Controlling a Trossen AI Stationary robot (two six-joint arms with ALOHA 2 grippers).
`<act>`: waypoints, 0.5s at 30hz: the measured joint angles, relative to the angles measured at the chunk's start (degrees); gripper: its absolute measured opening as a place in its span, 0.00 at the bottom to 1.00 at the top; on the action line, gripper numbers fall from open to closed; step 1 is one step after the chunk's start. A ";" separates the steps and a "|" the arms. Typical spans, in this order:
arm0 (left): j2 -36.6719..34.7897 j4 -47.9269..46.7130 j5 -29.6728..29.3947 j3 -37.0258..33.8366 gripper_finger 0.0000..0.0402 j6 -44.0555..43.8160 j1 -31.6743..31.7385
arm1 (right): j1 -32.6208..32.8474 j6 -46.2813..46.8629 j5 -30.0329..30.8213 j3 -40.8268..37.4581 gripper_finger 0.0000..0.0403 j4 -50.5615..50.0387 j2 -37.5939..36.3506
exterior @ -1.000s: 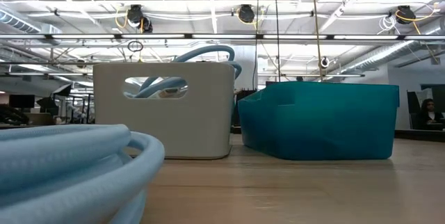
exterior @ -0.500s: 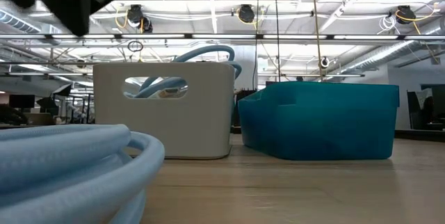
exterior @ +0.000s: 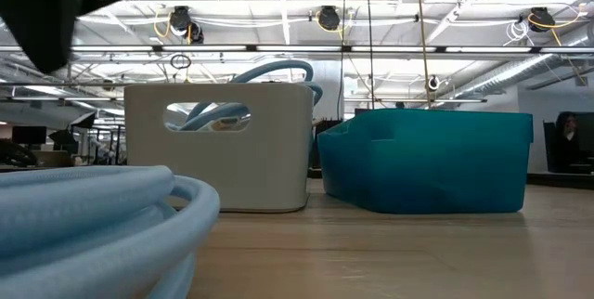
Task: Pick & Place USB Port
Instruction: Put the blue display cable into the gray bin
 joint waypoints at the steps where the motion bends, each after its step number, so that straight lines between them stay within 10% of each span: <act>1: 0.01 1.18 0.63 0.00 0.48 -1.20 -0.39 | 0.25 0.04 2.05 0.00 0.20 0.03 0.00; 15: 1.67 3.64 -3.93 -1.14 0.48 -17.34 -4.42 | 0.64 4.74 13.05 0.00 0.47 -0.30 0.02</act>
